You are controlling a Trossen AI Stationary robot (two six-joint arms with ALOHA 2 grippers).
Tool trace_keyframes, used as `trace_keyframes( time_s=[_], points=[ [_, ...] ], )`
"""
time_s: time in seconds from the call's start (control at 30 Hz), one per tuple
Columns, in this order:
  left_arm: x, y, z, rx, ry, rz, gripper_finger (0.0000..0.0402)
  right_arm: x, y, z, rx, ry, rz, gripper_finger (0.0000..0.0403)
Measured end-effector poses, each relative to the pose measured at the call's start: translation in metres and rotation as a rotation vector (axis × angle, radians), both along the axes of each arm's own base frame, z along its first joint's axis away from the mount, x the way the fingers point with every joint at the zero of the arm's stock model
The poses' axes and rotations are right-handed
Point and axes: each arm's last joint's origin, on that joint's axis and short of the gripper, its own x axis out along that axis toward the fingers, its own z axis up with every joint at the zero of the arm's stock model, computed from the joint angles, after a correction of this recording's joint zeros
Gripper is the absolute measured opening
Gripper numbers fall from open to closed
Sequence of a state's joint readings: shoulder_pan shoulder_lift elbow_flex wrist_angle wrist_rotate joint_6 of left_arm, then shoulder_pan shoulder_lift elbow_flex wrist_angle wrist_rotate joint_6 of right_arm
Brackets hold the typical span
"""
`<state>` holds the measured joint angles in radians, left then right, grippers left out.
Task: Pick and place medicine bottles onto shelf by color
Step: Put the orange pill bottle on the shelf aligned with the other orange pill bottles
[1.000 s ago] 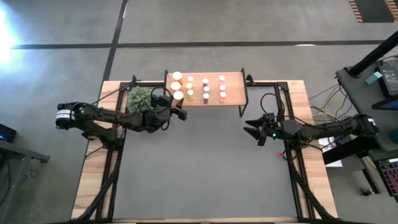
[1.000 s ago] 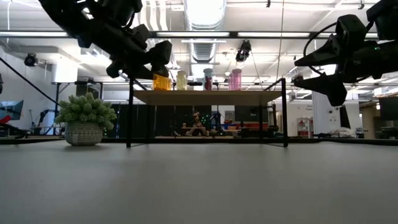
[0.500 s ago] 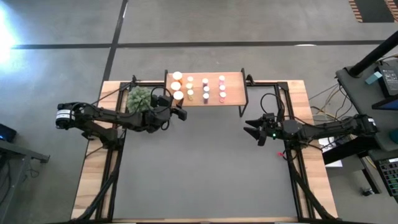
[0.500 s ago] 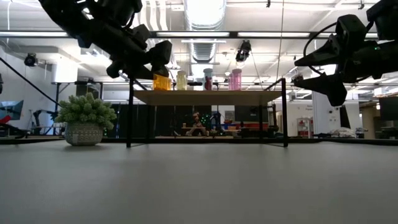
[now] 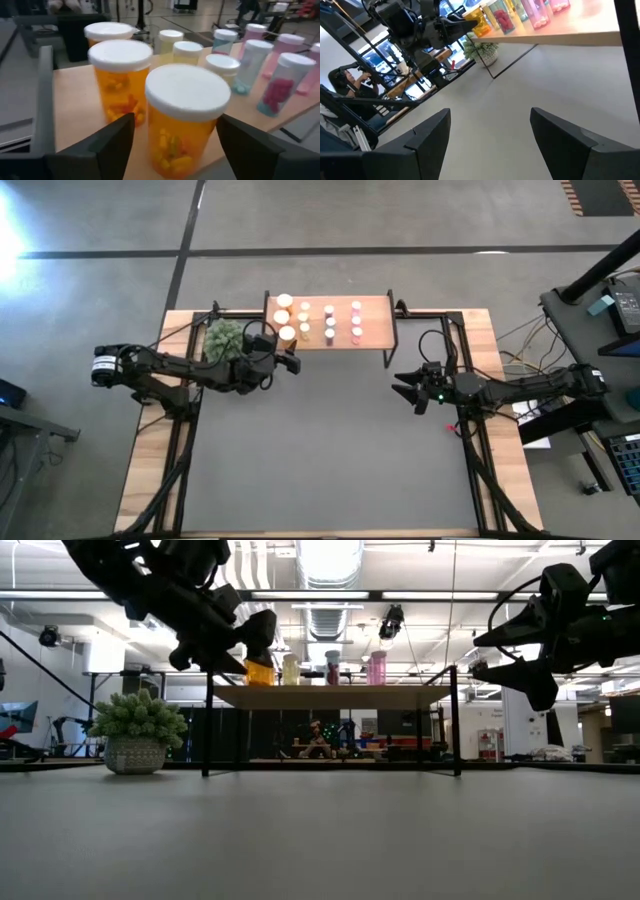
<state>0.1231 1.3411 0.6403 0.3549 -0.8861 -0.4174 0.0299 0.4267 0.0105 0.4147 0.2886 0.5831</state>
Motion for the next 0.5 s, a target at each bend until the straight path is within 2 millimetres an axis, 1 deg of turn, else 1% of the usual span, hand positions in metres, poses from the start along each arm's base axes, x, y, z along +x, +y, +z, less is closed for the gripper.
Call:
trace_keyframes(
  time_s=[0.27, 0.5],
  points=[
    [0.0008, 0.0011, 0.0044, 0.015, -0.011, 0.038, 0.0298, 0.0, 0.0, 0.0, 0.0, 0.0, 0.0, 0.0265],
    [0.0019, 0.0003, 0.0076, 0.018, -0.02, 0.035, 0.0303, 0.0, 0.0, 0.0001, 0.0, -0.001, 0.0, 0.0265]
  ],
)
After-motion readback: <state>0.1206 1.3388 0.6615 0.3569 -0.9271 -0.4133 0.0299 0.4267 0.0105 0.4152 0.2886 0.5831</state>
